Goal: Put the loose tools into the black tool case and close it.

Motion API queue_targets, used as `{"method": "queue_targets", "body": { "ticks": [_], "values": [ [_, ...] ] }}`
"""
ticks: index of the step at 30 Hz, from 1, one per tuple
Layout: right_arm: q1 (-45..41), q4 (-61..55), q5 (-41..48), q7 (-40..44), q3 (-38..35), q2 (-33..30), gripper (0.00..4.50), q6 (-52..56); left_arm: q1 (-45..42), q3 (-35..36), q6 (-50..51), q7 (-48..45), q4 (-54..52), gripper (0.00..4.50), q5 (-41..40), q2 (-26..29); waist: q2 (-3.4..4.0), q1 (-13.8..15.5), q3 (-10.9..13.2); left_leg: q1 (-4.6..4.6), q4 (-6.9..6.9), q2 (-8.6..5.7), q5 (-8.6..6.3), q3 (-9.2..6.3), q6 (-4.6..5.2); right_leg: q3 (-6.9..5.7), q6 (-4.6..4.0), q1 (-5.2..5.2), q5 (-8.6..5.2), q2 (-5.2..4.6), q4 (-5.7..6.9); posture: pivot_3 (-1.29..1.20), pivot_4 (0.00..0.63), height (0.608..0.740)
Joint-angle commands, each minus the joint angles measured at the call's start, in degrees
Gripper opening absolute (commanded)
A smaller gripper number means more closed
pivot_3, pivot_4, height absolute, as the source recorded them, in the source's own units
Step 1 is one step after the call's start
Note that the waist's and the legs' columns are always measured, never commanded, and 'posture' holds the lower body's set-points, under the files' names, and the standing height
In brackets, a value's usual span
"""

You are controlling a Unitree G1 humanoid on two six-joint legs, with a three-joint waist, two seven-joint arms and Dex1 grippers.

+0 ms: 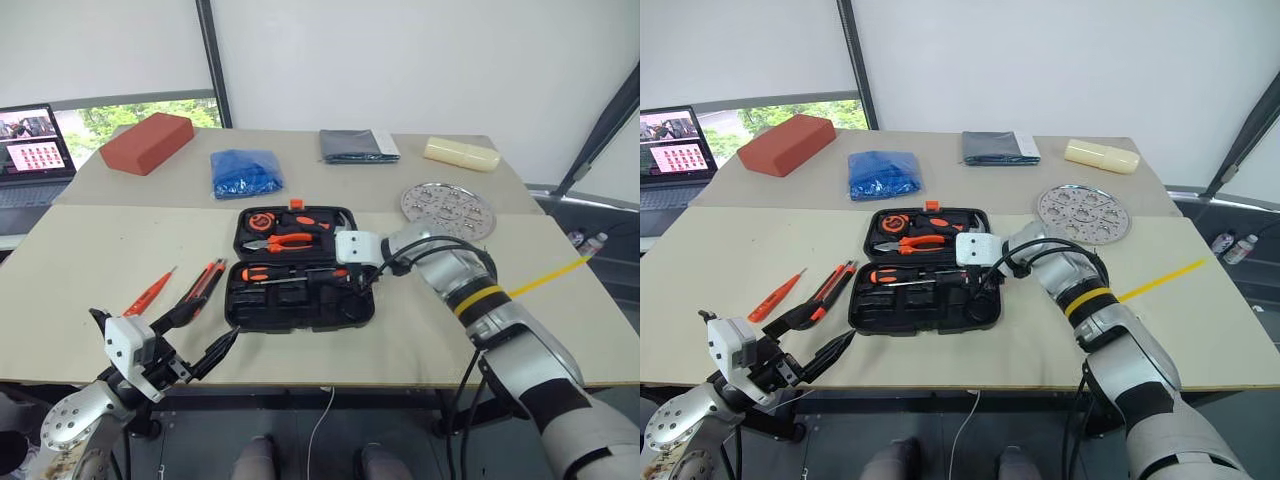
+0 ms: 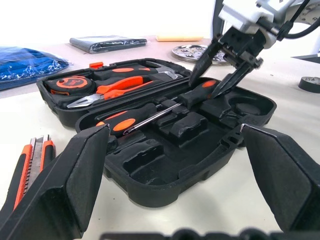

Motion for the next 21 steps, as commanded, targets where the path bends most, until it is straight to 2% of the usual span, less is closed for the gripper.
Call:
{"method": "queue_targets", "body": {
  "ticks": [1, 3, 5, 6, 11, 13, 14, 21],
  "values": [
    [-2.23, 1.93, 5.63, 7.28, -4.71, -1.21, 3.29, -7.71, -0.32, 1.31, -1.77, 0.28, -1.57, 4.50, -0.03, 0.11, 0.00, -0.02, 0.00, -0.01, -0.03, 0.00, 0.01, 0.00, 0.01, 0.00, 0.01, 0.04, 0.00, 0.00, 0.00, 0.00, 0.150, 0.740],
    [-3.77, 4.51, 8.85, 9.33, -7.95, -0.44, 3.29, -6.82, -0.20, 1.48, -1.95, 0.30, -1.41, 4.50, -0.05, 0.10, 0.00, -0.11, 0.01, -0.01, -0.08, 0.00, 0.04, 0.00, 0.06, 0.01, 0.01, 0.12, 0.00, 0.03, 0.01, 0.00, 0.150, 0.740],
    [-4.54, 7.00, 12.42, 9.29, -11.46, 1.82, 2.72, -3.17, -0.06, 1.65, -2.13, 0.46, -1.35, 4.50, 0.01, 0.00, 0.01, -0.23, 0.01, -0.01, -0.08, 0.01, 0.22, 0.00, 0.35, 0.03, 0.00, 0.09, 0.00, 0.05, 0.05, 0.00, 0.150, 0.740],
    [-4.53, 7.75, 13.28, 9.74, -12.26, 2.64, 2.58, -1.69, -0.04, 1.67, -2.20, 0.56, -1.33, 4.50, 0.01, -0.04, 0.01, -0.41, 0.01, -0.01, -0.08, 0.04, 0.23, 0.00, 0.37, 0.04, -0.02, 0.09, 0.01, 0.07, 0.05, 0.00, 0.150, 0.740],
    [-2.61, 11.29, 12.59, 4.81, -13.81, 8.19, 0.75, -0.45, -0.15, 1.57, -2.31, 0.80, -1.19, 4.50, 0.05, -0.03, 0.02, -0.57, 0.01, 0.00, -0.09, 0.12, 0.10, 0.01, 0.15, 0.04, -0.07, 0.05, 0.03, 0.13, 0.07, 0.00, 0.150, 0.740],
    [-1.82, 11.93, 11.39, 3.26, -13.48, 9.70, 0.17, -0.99, -0.20, 1.54, -2.25, 0.83, -1.11, 4.50, 0.09, 0.03, 0.02, -0.51, 0.01, 0.00, -0.08, 0.12, 0.02, 0.02, 0.03, 0.04, -0.07, 0.05, 0.03, 0.12, 0.06, 0.00, 0.150, 0.740],
    [-1.32, 12.10, 10.84, 2.64, -13.08, 10.52, 0.04, -0.88, -0.26, 1.55, -2.20, 0.86, -1.00, 4.50, 0.13, 0.07, 0.03, -0.38, 0.02, -0.01, -0.08, 0.12, 0.02, 0.04, 0.02, 0.04, -0.06, 0.05, 0.03, 0.12, 0.06, 0.00, 0.150, 0.740],
    [0.59, 13.94, 4.42, -0.76, -8.59, 12.53, 0.04, -0.10, -0.37, 1.22, -1.77, 1.17, -0.58, 4.50, 1.01, 0.26, 0.04, -0.28, 0.01, -0.02, -0.07, 0.11, 0.01, 0.06, -0.02, 0.04, -0.06, 0.02, 0.04, 0.11, 0.07, 0.00, 0.150, 0.740]
  ]
}}
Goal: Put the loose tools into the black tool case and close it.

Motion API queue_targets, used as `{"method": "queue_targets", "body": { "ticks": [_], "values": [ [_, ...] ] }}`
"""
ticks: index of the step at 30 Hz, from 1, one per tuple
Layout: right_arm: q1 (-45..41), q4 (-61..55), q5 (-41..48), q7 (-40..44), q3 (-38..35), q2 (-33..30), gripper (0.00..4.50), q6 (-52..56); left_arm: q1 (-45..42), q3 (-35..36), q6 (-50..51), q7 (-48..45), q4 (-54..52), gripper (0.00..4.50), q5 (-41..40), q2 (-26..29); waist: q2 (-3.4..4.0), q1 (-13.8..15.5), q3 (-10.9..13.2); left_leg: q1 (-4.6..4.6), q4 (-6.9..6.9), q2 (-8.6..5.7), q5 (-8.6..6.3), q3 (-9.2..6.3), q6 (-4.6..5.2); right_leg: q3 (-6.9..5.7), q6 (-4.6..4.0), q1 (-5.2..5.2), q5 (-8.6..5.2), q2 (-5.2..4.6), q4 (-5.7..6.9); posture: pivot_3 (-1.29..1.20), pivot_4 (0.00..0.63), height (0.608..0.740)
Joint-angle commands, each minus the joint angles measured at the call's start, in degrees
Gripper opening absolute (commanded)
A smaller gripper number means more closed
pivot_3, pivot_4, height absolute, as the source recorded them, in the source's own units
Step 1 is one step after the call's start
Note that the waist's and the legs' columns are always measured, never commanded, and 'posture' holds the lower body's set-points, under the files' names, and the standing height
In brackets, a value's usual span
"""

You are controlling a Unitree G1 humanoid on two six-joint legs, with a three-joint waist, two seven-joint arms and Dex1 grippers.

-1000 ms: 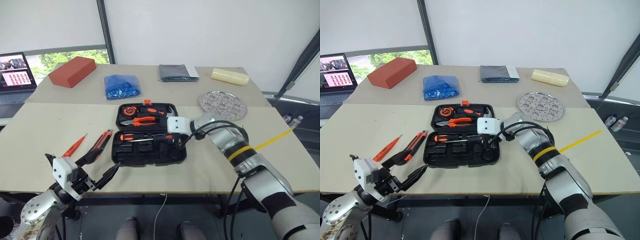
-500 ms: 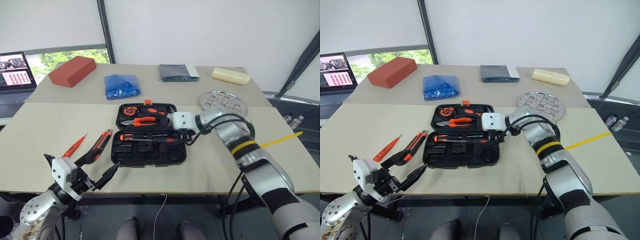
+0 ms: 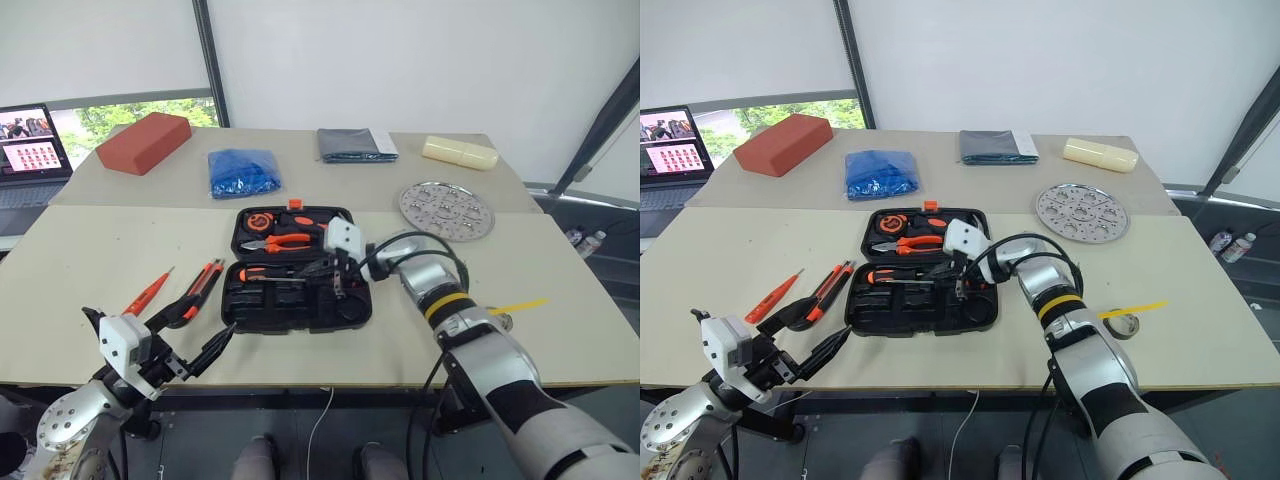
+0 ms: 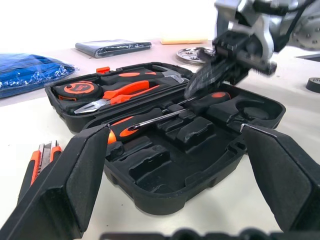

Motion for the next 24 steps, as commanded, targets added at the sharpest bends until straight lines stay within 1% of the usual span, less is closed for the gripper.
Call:
{"method": "queue_targets", "body": {
  "ticks": [1, 3, 5, 6, 7, 10, 15, 19, 21, 24],
  "values": [
    [-0.22, 1.39, -4.41, -2.00, 2.55, -0.51, 0.04, 0.85, -0.24, 0.58, -0.68, 0.37, -0.71, 4.50, 0.01, 0.21, 0.00, -0.06, -0.01, 0.03, 0.00, 0.01, 0.00, -0.01, 0.00, -0.01, 0.00, 0.00, 0.00, 0.01, 0.01, 0.00, 0.150, 0.740],
    [-0.32, 1.79, -6.52, -2.68, 4.07, -0.96, 0.04, 1.28, -0.30, 0.57, -0.65, 0.44, -0.58, 4.50, 0.18, 0.20, 0.01, -0.06, -0.01, 0.12, 0.00, 0.01, -0.01, -0.01, -0.02, -0.01, -0.01, -0.01, 0.00, 0.01, 0.00, 0.00, 0.150, 0.740],
    [-0.54, 1.80, -7.41, -3.38, 4.57, -1.03, 0.04, 4.78, -0.17, 0.60, -0.56, 0.64, -0.57, 4.50, 0.35, 0.21, 0.00, -0.02, -0.05, 0.25, 0.00, 0.01, -0.02, -0.01, -0.04, -0.02, -0.03, -0.01, -0.01, 0.00, 0.00, 0.00, 0.150, 0.740],
    [-0.68, 1.65, -7.78, -3.29, 4.78, -1.20, 0.04, 6.48, -0.05, 0.66, -0.49, 0.81, -0.60, 4.50, 0.40, 0.17, 0.00, 0.00, -0.05, 0.26, 0.00, 0.01, -0.03, -0.01, -0.05, -0.02, -0.35, 0.00, -0.16, -0.01, -0.01, 0.00, 0.150, 0.740],
    [-0.82, 1.58, -7.97, -3.18, 4.84, -1.30, 0.04, 7.51, -0.08, 0.66, -0.41, 0.96, -0.56, 4.50, 0.44, 0.17, 0.01, 0.05, -0.08, 0.26, 0.01, 0.01, -0.04, -0.01, -0.06, -0.02, -0.42, 0.00, -0.17, -0.02, 0.00, 0.00, 0.150, 0.740],
    [-0.66, 1.34, -7.77, -1.79, 4.79, -2.30, 0.04, 11.72, 0.63, 0.83, -0.22, 1.36, -0.53, 4.50, 0.68, 0.18, 0.00, 0.26, -0.17, 0.26, 0.02, 0.01, -0.03, -0.01, -0.10, -0.05, -0.47, 0.01, -0.09, -0.04, 0.00, 0.00, 0.150, 0.740],
    [0.31, 1.23, -5.87, -0.99, 2.93, -3.21, 0.04, 15.16, 2.26, 1.57, 0.52, 2.40, -0.30, 4.50, 0.53, -0.06, -0.01, 0.77, -0.30, 0.25, 0.03, 0.00, -0.03, 0.03, -0.13, -0.09, -0.49, 0.03, -0.09, -0.12, -0.02, 0.00, 0.150, 0.740],
    [0.96, 2.64, -7.22, -1.78, 3.28, -4.24, 0.04, 15.21, 2.92, 1.79, 0.67, 2.83, 0.16, 4.50, 0.41, -0.01, 0.02, 1.44, -0.44, 0.25, 0.03, -0.01, -0.04, 0.06, -0.14, -0.11, -0.48, 0.03, -0.09, -0.16, -0.03, 0.00, 0.150, 0.740],
    [1.36, 2.02, -6.41, -1.27, 2.75, -4.23, 0.04, 15.89, 3.28, 2.06, 0.67, 2.84, 0.21, 4.50, 0.22, 0.07, -0.01, 1.67, -0.58, 0.24, 0.04, -0.02, -0.04, 0.09, -0.14, -0.11, -0.48, 0.03, -0.10, -0.19, -0.06, 0.00, 0.150, 0.740],
    [2.30, -0.39, -3.17, 0.77, 0.55, -3.57, 0.04, 12.63, 3.79, 2.92, 0.39, 2.67, 0.09, 4.50, -0.63, -0.28, -0.08, 1.73, -0.79, 0.24, 0.04, -0.03, -0.05, 0.12, -0.15, -0.12, -0.46, 0.04, -0.11, -0.23, -0.09, 0.00, 0.150, 0.740]
  ]
}}
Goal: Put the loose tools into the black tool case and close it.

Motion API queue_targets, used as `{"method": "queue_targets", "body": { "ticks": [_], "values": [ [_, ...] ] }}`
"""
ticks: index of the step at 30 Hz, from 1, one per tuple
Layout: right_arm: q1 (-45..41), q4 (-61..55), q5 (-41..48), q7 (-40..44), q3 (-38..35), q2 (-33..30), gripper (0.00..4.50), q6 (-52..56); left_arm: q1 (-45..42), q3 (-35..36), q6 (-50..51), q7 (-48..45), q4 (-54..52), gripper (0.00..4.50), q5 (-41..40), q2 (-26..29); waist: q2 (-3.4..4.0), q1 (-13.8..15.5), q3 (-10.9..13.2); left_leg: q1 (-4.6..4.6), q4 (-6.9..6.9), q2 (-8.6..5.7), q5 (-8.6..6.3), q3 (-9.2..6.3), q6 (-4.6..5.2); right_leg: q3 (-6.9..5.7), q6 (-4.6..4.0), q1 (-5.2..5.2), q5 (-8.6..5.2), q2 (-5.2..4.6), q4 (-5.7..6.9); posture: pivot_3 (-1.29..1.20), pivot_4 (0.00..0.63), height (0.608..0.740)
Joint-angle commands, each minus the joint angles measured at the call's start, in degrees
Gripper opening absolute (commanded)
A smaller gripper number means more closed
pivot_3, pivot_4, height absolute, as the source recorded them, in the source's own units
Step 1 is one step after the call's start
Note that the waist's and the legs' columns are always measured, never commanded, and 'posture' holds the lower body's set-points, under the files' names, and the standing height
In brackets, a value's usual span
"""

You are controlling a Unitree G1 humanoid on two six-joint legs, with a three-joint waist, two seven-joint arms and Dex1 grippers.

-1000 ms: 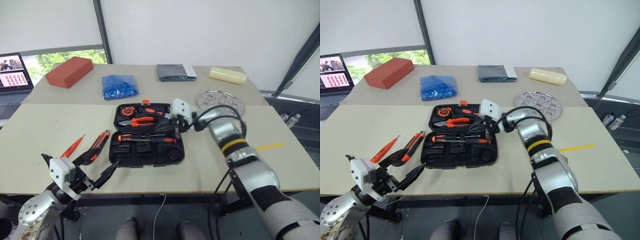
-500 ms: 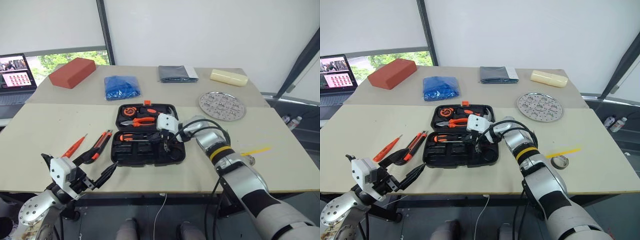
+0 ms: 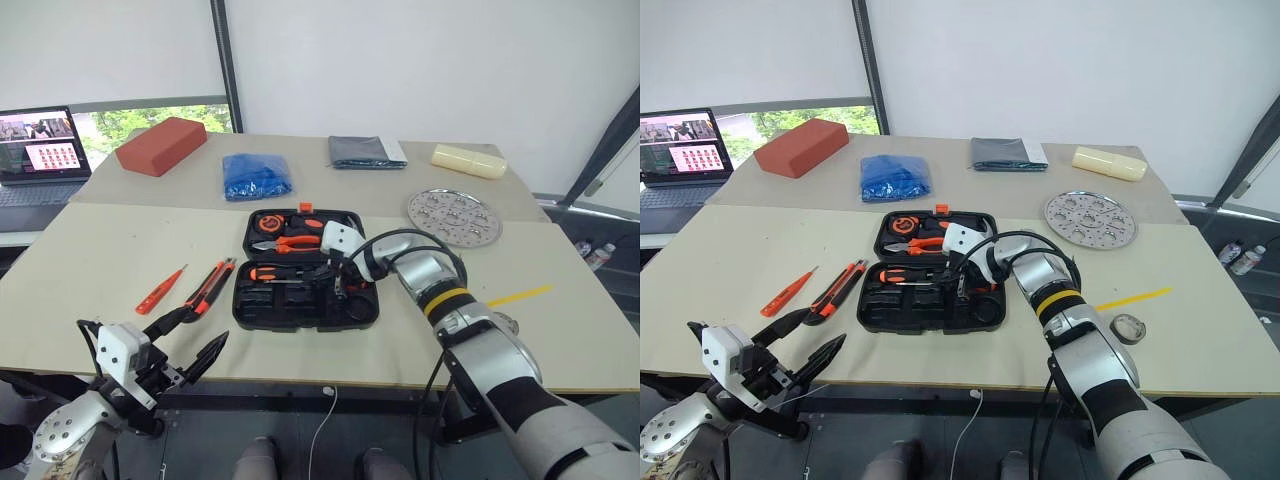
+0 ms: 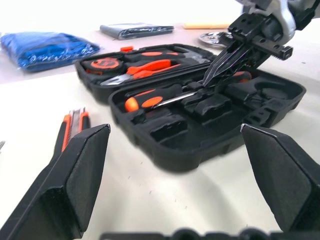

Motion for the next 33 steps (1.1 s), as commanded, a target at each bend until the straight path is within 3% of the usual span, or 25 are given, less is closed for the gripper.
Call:
{"method": "queue_targets", "body": {
  "ticks": [1, 3, 6, 13, 17, 24, 27, 33],
  "values": [
    [3.60, 0.76, 1.69, 1.17, -2.08, -1.65, 0.04, -1.42, 0.61, 2.44, -0.95, 0.17, -1.04, 4.50, -1.87, -0.60, -0.04, -0.01, -0.04, 0.00, 0.00, 0.00, 0.00, 0.00, 0.00, -0.01, 0.01, 0.00, -0.01, 0.00, 0.00, 0.00, 0.150, 0.740],
    [4.08, -0.59, 4.48, 0.18, -5.23, -1.18, 0.04, -7.21, 1.01, 4.34, -1.49, 0.40, -0.88, 4.50, -3.97, -1.76, -0.05, -0.08, -0.04, -0.03, -0.01, 0.00, 0.00, 0.01, 0.00, -0.01, 0.01, -0.04, -0.01, -0.01, -0.01, 0.00, 0.150, 0.740],
    [5.30, -3.36, 8.56, 2.15, -8.84, -2.07, 0.81, -11.90, 2.29, 7.51, -2.91, 0.61, -0.17, 4.50, -4.81, -3.17, -0.04, -0.38, -0.03, -0.15, -0.04, 0.01, 0.00, 0.01, 0.00, 0.00, 0.01, -0.14, -0.01, 0.03, -0.02, 0.00, 0.150, 0.740],
    [17.68, -20.81, 23.85, 10.73, -19.01, -6.55, 3.28, -17.63, 9.94, 20.54, -6.18, 2.25, 6.84, 4.50, -6.95, -6.22, -0.06, -1.41, 0.01, -0.25, -0.11, 0.09, 0.05, -0.02, 0.15, 0.06, 0.41, -0.01, -0.06, 0.18, 0.00, 0.00, 0.150, 0.740],
    [26.20, -26.91, 27.91, 13.50, -22.20, -10.22, 4.46, -19.21, 13.89, 25.73, -6.72, 1.74, 12.50, 4.50, -7.90, -7.12, -0.08, -1.52, 0.02, -0.22, -0.14, 0.10, -0.05, -0.03, 0.00, 0.05, 0.05, -0.09, -0.31, 0.18, 0.00, 0.00, 0.150, 0.740],
    [39.27, -37.09, 31.21, 11.04, -26.68, -16.23, 4.46, -17.97, 18.31, 28.27, -2.76, -0.13, 13.33, 4.50, -9.61, -4.34, -0.17, -1.37, 0.08, -0.11, 0.00, 0.10, -0.15, 0.01, -0.17, 0.00, 0.31, -0.12, -0.53, 0.01, -0.18, 0.00, 0.150, 0.740],
    [40.78, -44.76, 33.70, 7.73, -27.01, -16.71, 4.46, -13.88, 14.10, 26.10, 4.63, 1.23, 10.04, 4.50, -11.04, 2.63, -0.15, -1.33, 0.11, -0.09, -0.05, 0.11, -0.16, -0.06, -0.18, -0.09, 0.26, -0.17, -0.49, 0.01, -0.14, 0.00, 0.150, 0.740],
    [39.56, -55.06, 36.31, 6.23, -24.41, -18.64, 4.46, -6.51, -3.35, 18.18, 25.96, 10.29, 12.83, 4.50, -11.35, 17.90, -0.09, -0.90, 0.16, -0.05, -0.08, 0.13, -0.16, -0.07, -0.18, -0.13, 0.12, -0.18, -0.37, -0.01, -0.15, 0.00, 0.150, 0.740]
  ]
}}
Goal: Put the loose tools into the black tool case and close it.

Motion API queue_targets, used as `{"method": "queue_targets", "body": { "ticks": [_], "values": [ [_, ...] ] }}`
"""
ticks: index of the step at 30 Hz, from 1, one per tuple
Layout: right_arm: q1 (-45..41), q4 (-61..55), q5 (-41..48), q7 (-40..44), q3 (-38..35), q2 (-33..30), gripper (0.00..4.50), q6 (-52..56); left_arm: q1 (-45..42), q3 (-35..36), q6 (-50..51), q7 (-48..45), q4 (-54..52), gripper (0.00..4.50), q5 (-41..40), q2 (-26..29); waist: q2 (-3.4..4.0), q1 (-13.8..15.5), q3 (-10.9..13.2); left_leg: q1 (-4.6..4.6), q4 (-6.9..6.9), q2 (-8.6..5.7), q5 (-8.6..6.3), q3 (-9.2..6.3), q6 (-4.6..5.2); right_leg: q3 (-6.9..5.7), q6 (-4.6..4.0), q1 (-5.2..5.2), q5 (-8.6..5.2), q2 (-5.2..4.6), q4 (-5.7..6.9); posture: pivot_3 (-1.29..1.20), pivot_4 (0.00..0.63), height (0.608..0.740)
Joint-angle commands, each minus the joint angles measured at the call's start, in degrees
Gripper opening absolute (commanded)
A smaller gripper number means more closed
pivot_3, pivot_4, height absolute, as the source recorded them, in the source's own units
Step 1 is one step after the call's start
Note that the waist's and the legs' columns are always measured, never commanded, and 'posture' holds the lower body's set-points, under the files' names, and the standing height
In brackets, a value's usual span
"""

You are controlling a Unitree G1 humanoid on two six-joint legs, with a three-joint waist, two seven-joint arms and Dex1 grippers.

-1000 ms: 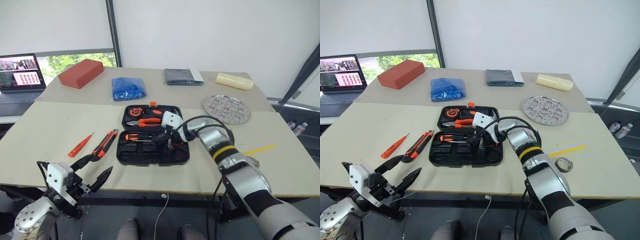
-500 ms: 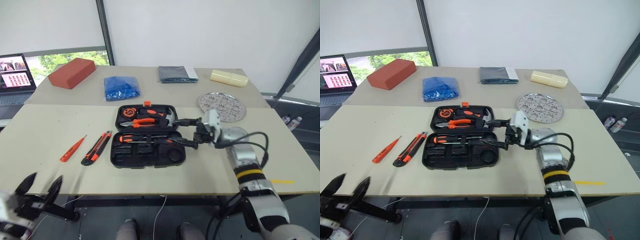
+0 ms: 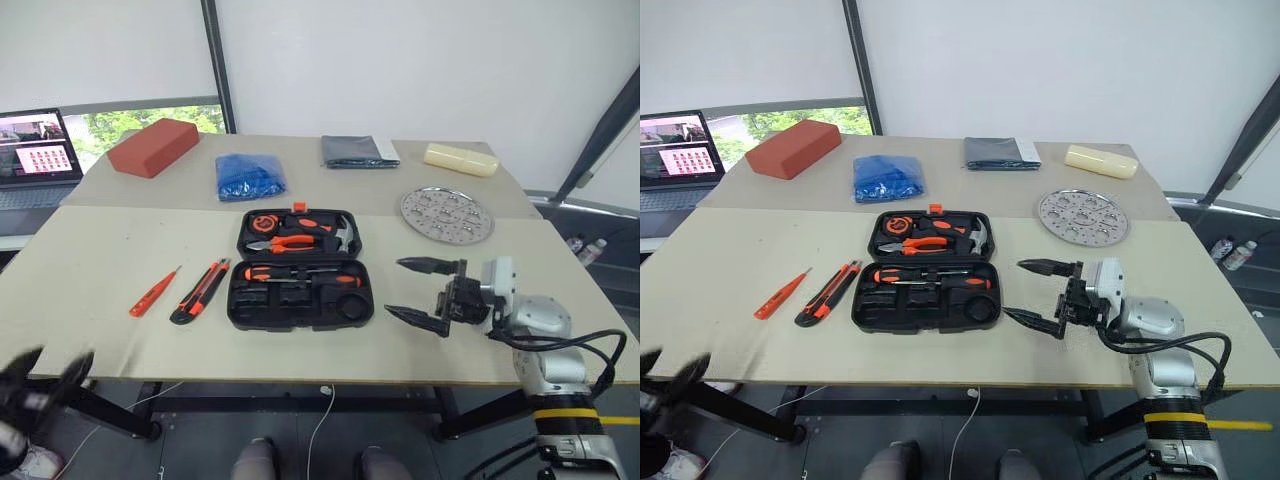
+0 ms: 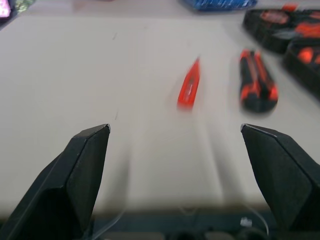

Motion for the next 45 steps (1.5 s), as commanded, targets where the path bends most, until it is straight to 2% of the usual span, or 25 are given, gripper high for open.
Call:
{"method": "queue_targets", "body": {
  "ticks": [1, 5, 9, 12, 15, 21, 23, 25, 30, 35, 45],
  "values": [
    [-1.90, -6.06, 2.65, -1.19, 0.87, -1.56, 4.46, 4.39, -7.95, -5.30, 10.88, 4.15, 2.18, 4.50, 0.53, 5.97, -0.03, -0.14, -0.01, 0.00, 0.02, 0.00, 0.00, 0.01, 0.00, 0.01, 0.03, 0.00, 0.02, 0.01, 0.00, 0.00, 0.150, 0.740],
    [-4.55, -8.32, 3.04, -2.63, 1.96, -2.06, 4.46, 8.14, -18.23, -13.47, 15.15, 3.14, 9.11, 4.50, 4.95, 10.09, -0.09, -0.62, 0.01, 0.00, -0.02, -0.01, 0.01, 0.08, 0.02, 0.04, -0.12, -0.01, 0.25, 0.06, -0.03, 0.00, 0.150, 0.740],
    [-6.33, -9.09, 3.11, -3.32, 2.70, -2.51, 4.46, 10.10, -27.04, -20.69, 16.18, 0.95, 17.78, 4.50, 9.52, 11.05, -0.12, -0.62, 0.02, -0.04, -0.32, 0.10, 0.08, 0.00, 0.13, 0.09, 0.09, -0.04, 0.26, 0.32, 0.17, 0.00, 0.150, 0.740],
    [-7.02, -9.23, 3.15, -3.52, 2.74, -2.98, 4.50, 11.17, -32.61, -25.44, 15.64, -0.55, 23.14, 3.78, 13.18, 10.37, -0.13, -0.45, 0.03, 0.01, -0.50, 0.14, 0.22, -0.05, 0.33, 0.05, 0.07, -0.07, 0.16, 0.43, 0.24, 0.00, 0.150, 0.740],
    [-7.11, -9.71, 3.20, -3.88, 2.59, -3.56, 4.50, 11.84, -35.04, -26.46, 16.06, -1.21, 25.73, 2.72, 14.48, 9.72, -0.14, -0.08, 0.03, 0.02, -0.50, 0.14, 0.21, -0.02, 0.32, 0.06, 0.09, -0.03, 0.14, 0.41, 0.22, 0.00, 0.150, 0.740],
    [-6.37, -11.54, 3.60, -4.63, 1.07, -5.71, 4.50, 13.42, -37.41, -22.70, 5.55, -6.63, 30.08, 0.62, 15.54, 10.12, -0.14, 0.22, 0.03, 0.02, -0.41, 0.14, 0.22, 0.02, 0.28, 0.07, 0.09, -0.01, 0.15, 0.35, 0.22, 0.00, 0.150, 0.740],
    [-6.29, -11.39, 4.23, -4.46, 0.34, -7.00, 4.50, 14.56, -40.42, -22.70, 0.69, -13.41, 28.78, 0.62, 14.04, 10.94, -0.31, 0.42, 0.13, 0.01, -0.41, 0.14, 0.20, 0.01, 0.18, 0.06, 0.07, -0.02, 0.16, 0.36, 0.23, 0.00, 0.150, 0.740],
    [-6.41, -10.48, 4.29, -3.90, -0.28, -8.37, 4.50, 14.67, -43.63, -25.99, -4.32, -22.22, 25.83, 0.62, 14.11, 11.87, -0.46, 0.95, 0.22, -0.01, -0.40, 0.16, 0.08, 0.00, -0.16, 0.02, 0.06, -0.01, 0.21, 0.35, 0.22, 0.00, 0.150, 0.740],
    [-7.28, -7.40, 3.49, -2.44, -0.39, -10.80, 4.50, 13.81, -52.35, -39.36, -9.56, -37.52, 19.92, 0.62, 18.67, 10.62, -0.50, 1.71, 0.24, -0.13, 0.00, 0.14, 0.07, 0.08, -0.29, 0.01, 0.08, 0.14, 0.23, 0.25, 0.14, 0.00, 0.150, 0.740],
    [-6.53, -7.08, 3.63, -1.50, -0.16, -12.08, 4.50, 14.22, -59.81, -52.56, -13.73, -39.18, 22.12, 0.62, 30.34, 5.16, -0.47, 1.33, 0.25, -0.14, 0.11, 0.14, 0.34, 0.09, 0.15, 0.13, 0.36, 0.15, 0.41, 0.36, 0.23, 0.00, 0.150, 0.740],
    [-4.33, -8.84, 4.34, -1.25, -0.42, -13.02, 4.50, 15.19, -66.21, -61.42, -17.21, -39.44, 31.69, 0.62, 42.56, 0.81, -0.49, 0.72, 0.27, -0.17, 0.17, 0.14, 0.35, 0.02, 0.28, 0.28, 0.40, 0.14, 0.41, 0.44, 0.24, 0.00, 0.150, 0.740]
  ]
}}
